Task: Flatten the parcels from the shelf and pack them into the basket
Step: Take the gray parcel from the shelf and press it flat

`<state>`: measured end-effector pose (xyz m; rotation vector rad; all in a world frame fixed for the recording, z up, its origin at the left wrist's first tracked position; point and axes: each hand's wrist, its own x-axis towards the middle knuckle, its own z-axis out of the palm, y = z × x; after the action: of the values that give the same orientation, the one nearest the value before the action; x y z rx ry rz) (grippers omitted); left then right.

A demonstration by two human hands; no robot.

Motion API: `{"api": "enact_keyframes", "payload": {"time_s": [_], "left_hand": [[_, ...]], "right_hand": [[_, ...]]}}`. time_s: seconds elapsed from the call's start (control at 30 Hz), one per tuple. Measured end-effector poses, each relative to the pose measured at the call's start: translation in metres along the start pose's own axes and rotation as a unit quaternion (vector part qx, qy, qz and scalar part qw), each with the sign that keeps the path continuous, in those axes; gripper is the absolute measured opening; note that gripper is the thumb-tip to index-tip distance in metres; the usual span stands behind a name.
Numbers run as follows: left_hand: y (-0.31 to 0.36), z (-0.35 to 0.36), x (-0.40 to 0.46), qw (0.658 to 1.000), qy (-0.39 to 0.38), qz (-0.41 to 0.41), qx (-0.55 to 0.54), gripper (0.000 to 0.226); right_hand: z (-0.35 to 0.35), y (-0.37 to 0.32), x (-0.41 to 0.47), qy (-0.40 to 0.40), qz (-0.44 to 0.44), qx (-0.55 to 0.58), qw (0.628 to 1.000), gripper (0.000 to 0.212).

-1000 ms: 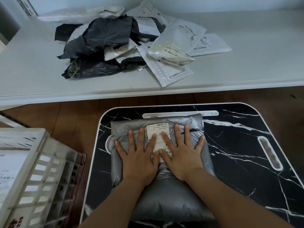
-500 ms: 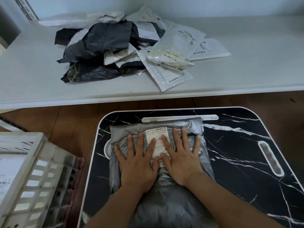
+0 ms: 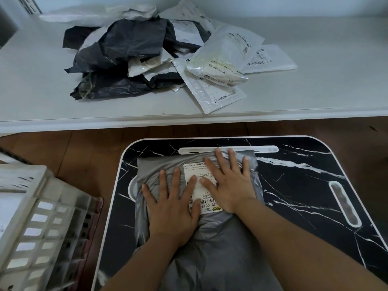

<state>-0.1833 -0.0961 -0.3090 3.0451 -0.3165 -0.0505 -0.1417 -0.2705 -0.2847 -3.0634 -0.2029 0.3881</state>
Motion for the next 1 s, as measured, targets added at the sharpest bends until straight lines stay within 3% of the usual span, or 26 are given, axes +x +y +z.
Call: {"api": "enact_keyframes", "payload": {"time_s": [0.17, 0.37, 0.53, 0.83, 1.0], "left_hand": [[0.0, -0.001, 0.0, 1.0, 0.0, -0.002, -0.008, 0.06], [0.001, -0.002, 0.0, 1.0, 0.004, -0.007, -0.016, 0.06], [0.0, 0.0, 0.0, 1.0, -0.002, -0.003, -0.009, 0.059], [0.001, -0.012, -0.002, 0.999, 0.0, 0.008, -0.032, 0.055], [0.01, -0.018, 0.021, 0.997, -0.019, 0.08, -0.003, 0.055]], "right_hand": [[0.003, 0.013, -0.008, -0.002, 0.093, 0.028, 0.995, 0.074], [-0.001, 0.014, -0.029, -0.008, 0.195, 0.018, 0.981, 0.094], [0.014, -0.039, -0.052, 0.056, 0.059, 0.029, 0.996, 0.062], [0.033, -0.043, -0.055, 0.086, 0.063, 0.03, 0.994, 0.053], [0.032, -0.042, -0.056, 0.069, 0.065, 0.017, 0.995, 0.057]]}}
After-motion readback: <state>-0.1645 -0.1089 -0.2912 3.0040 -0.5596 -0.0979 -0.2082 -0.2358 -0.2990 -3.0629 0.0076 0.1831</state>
